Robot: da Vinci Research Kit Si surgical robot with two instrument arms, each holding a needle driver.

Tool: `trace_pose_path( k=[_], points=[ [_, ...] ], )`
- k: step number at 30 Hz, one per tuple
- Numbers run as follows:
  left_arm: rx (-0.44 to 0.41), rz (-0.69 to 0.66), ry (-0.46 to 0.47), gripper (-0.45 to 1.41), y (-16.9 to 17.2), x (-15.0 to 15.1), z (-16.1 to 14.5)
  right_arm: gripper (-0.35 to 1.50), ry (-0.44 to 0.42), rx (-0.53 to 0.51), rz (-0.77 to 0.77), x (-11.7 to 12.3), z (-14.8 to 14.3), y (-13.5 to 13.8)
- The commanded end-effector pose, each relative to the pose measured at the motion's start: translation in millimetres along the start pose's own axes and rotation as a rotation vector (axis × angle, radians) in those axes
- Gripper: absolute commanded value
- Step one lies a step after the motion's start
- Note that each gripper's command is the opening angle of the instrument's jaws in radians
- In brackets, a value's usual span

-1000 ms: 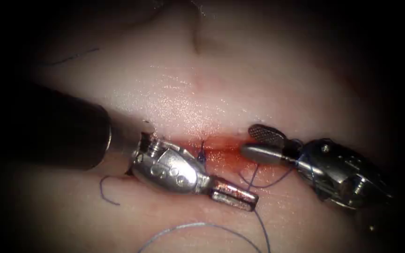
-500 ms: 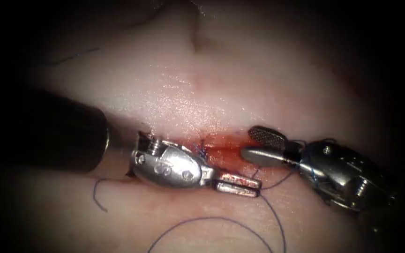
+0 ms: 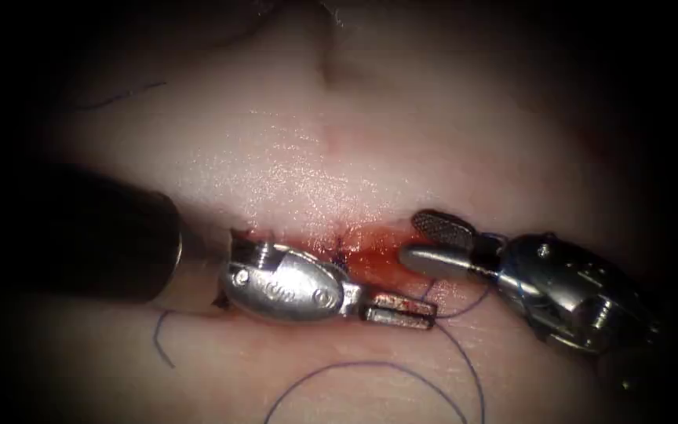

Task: Wound Closure

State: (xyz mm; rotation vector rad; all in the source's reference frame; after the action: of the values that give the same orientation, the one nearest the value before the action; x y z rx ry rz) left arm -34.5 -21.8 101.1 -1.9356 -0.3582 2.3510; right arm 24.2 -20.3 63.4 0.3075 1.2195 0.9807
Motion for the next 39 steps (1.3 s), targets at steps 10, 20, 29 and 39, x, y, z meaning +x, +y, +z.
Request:
trace_pose_path(
  k=[10, 20, 29, 39],
  points=[
    [0.036, 0.031, -0.096, -0.45, -1.0, -1.4, -1.9, 0.17, 0.007, 0.003, 0.004, -1.2, 0.3, -0.9],
    [0.090, 0.052, -0.129, -0.45, -2.1, -1.8, -2.9, 0.17, 0.013, -0.008, -0.007, -1.1, 0.3, -1.0],
    [0.110, 0.065, -0.136, -0.45, -3.6, -1.6, -2.6, 0.17, 0.025, -0.030, -0.008, -0.7, 0.3, -0.8],
    [0.128, 0.078, -0.145, -0.45, -5.5, -2.2, -2.9, 0.27, 0.046, -0.109, 0.004, 0.0, 1.2, 0.1]
  ],
)
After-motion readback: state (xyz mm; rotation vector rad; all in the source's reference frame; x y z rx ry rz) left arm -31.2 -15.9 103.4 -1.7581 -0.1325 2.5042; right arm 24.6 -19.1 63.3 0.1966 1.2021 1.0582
